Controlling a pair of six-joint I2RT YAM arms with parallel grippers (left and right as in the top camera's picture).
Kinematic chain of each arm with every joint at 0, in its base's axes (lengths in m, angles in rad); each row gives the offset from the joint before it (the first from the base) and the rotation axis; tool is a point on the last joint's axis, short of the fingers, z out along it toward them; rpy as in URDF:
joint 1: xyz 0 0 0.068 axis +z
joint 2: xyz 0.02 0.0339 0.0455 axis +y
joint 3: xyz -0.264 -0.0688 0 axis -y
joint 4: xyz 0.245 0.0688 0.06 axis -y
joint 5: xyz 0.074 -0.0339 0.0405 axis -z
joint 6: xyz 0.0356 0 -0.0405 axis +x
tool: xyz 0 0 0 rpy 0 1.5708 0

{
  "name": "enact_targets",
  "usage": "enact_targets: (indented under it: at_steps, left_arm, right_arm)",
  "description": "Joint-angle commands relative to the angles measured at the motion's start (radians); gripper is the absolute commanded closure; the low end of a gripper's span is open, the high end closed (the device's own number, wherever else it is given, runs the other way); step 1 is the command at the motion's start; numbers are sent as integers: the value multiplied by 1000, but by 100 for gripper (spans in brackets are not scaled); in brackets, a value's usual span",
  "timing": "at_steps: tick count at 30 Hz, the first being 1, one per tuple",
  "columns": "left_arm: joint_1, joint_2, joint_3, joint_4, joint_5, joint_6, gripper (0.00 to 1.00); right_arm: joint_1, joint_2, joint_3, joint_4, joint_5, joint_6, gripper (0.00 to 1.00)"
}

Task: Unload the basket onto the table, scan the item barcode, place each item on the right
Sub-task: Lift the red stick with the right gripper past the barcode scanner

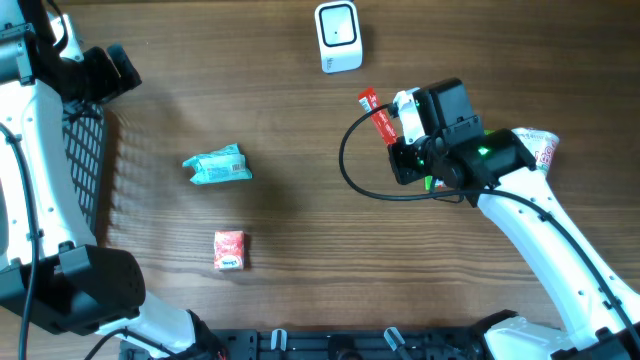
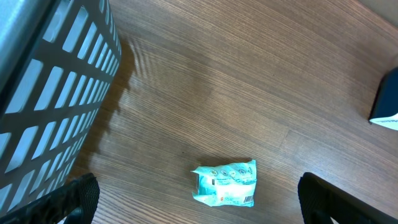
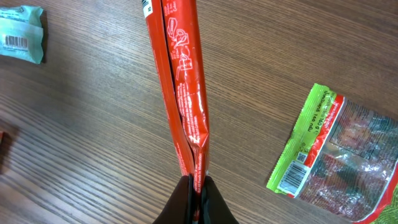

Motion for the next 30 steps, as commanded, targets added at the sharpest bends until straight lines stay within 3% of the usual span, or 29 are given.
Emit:
enact_targets:
  at_steps: [1, 5, 8, 11, 14, 15, 20, 23, 27, 30]
  left_arm:
    - [5, 0, -3, 1, 12, 5, 0]
    - [4, 0, -3, 1, 12, 5, 0]
    - [4, 0, -3, 1, 11, 5, 0]
    - [5, 0, -3, 1, 12, 5, 0]
    - [4, 0, -3, 1, 12, 5, 0]
    - [5, 0, -3, 1, 12, 5, 0]
    - [5, 0, -3, 1, 12, 5, 0]
    - [5, 0, -3, 1, 12, 5, 0]
    - [4, 0, -3, 1, 12, 5, 0]
    - [4, 0, -3, 1, 12, 5, 0]
  right_arm:
    - [2, -13, 23, 0, -15, 13, 96]
    - [2, -13, 27, -4, 43, 38, 96]
    - [2, -2, 137, -81, 110, 37, 96]
    - [0, 87, 438, -240, 122, 39, 96]
    - [2, 298, 819, -404, 252, 38, 96]
    - [5, 338, 859, -397, 282, 37, 96]
    - [42, 531, 870, -231, 551, 34, 96]
    - [89, 650, 870, -115, 682, -50, 96]
    - [166, 853, 868, 150, 1085, -302, 96]
    - [177, 984, 868, 415, 1255, -532, 96]
